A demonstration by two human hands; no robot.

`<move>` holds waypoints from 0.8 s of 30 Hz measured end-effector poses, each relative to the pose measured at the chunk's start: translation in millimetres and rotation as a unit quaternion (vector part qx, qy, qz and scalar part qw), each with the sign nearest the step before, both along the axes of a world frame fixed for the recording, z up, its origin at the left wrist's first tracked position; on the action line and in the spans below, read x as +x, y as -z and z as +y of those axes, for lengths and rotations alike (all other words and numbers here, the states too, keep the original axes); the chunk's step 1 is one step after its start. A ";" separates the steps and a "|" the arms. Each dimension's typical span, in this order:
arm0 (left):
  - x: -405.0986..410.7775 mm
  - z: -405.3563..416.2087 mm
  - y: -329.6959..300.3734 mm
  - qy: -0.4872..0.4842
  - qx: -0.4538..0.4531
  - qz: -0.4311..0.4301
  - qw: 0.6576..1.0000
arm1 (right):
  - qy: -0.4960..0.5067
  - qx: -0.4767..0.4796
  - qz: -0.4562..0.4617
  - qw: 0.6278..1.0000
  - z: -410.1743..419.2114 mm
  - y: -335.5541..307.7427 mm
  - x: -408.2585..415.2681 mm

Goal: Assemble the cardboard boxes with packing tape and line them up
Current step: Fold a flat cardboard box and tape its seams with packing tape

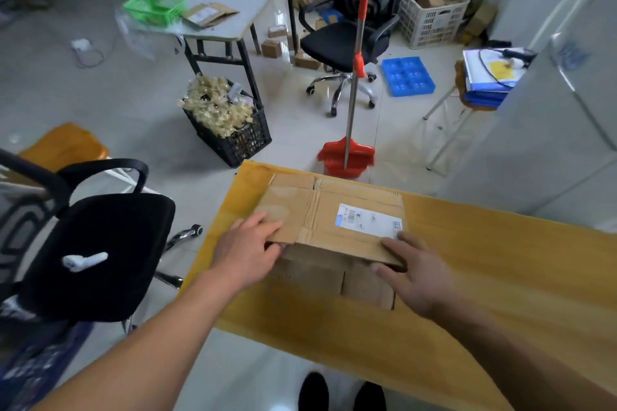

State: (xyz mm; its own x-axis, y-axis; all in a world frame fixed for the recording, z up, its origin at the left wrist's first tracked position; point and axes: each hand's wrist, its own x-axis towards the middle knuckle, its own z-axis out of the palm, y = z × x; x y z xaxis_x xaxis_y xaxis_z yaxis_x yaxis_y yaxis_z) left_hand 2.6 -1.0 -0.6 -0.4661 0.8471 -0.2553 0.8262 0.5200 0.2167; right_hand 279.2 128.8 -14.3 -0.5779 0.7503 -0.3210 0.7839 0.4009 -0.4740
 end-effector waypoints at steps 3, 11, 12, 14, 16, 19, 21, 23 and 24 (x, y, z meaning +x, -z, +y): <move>-5.9 15.4 -44.3 -0.041 0.123 0.006 0.991 | 0.044 0.018 0.093 0.995 18.4 -48.8 -6.7; -20.5 72.7 -162.1 -0.101 0.166 -0.050 0.980 | 0.071 -0.035 0.096 0.992 61.2 -187.8 -31.7; -20.8 78.0 -166.4 -0.089 0.142 -0.044 0.985 | 0.080 -0.038 0.087 0.992 65.7 -194.2 -32.2; -15.7 81.6 -168.4 -0.048 0.083 -0.024 0.995 | 0.103 -0.043 0.068 0.991 68.3 -195.2 -32.6; -8.9 81.7 -155.5 0.000 0.035 -0.042 0.999 | 0.143 -0.048 0.045 0.988 63.4 -182.1 -33.5; 4.9 73.7 -128.8 0.037 -0.007 -0.083 0.996 | 0.195 -0.010 0.048 0.980 46.0 -146.5 -34.3; 6.2 70.8 -111.3 0.039 0.003 -0.113 0.993 | 0.233 0.035 0.107 0.966 28.7 -123.9 -37.5; 5.4 70.5 -100.9 0.045 0.025 -0.150 0.987 | 0.266 0.034 0.187 0.945 13.0 -106.8 -40.1; 4.5 71.5 -97.5 0.060 0.033 -0.165 0.984 | 0.272 0.024 0.213 0.938 7.5 -99.7 -41.0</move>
State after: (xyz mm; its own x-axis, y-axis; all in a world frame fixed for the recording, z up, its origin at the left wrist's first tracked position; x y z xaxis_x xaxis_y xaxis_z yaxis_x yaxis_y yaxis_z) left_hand 7.1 70.4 96.8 -0.2624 0.9108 -0.3189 0.7593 0.3988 0.5143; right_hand 238.3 136.3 85.4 -0.1735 0.9791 -0.1059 0.6223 0.0256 -0.7823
